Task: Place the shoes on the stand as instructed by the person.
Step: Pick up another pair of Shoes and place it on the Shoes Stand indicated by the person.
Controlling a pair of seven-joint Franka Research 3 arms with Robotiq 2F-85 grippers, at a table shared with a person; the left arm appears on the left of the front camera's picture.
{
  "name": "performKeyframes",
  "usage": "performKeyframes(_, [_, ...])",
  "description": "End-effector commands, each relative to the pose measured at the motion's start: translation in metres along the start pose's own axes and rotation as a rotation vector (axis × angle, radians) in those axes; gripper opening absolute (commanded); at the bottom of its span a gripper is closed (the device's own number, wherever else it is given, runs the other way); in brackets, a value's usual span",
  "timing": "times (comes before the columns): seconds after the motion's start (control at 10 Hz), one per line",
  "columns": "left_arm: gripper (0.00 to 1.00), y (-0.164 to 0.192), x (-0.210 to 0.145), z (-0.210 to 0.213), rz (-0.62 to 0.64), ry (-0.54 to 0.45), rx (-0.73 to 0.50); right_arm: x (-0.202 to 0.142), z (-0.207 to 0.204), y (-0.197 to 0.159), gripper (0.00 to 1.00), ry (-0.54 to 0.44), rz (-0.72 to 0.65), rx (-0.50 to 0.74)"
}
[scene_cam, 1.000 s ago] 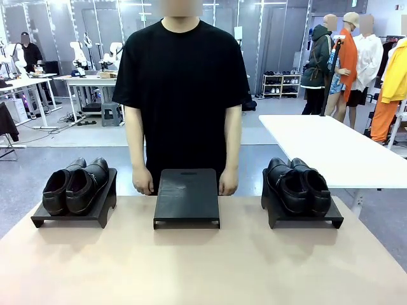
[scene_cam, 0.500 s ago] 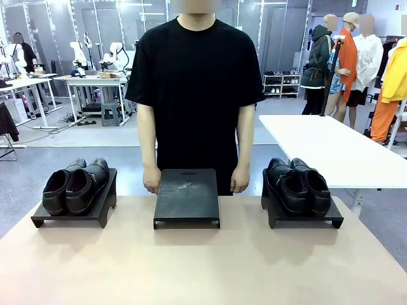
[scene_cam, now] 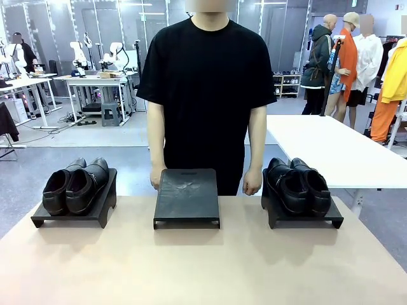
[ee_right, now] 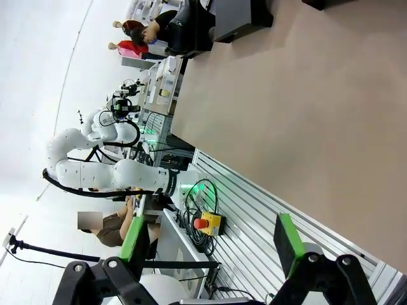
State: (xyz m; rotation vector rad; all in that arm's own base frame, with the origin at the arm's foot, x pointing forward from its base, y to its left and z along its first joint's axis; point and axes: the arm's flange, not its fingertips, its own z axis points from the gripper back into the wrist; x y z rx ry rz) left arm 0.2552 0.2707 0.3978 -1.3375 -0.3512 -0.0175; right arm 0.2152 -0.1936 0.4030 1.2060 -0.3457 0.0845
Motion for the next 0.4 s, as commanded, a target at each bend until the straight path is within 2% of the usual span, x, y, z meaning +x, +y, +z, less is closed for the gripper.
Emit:
performKeyframes(0.0, [1.00, -0.0008, -0.0040, 0.0006, -0.013, 0.010, -0.006, 0.0009, 0.0001, 0.0039, 1.00, -0.009, 0.017, 0.009])
performKeyframes(0.3, [1.00, -0.0008, -0.0040, 0.0006, -0.013, 0.010, -0.006, 0.0009, 0.0001, 0.0039, 1.00, -0.009, 0.017, 0.009])
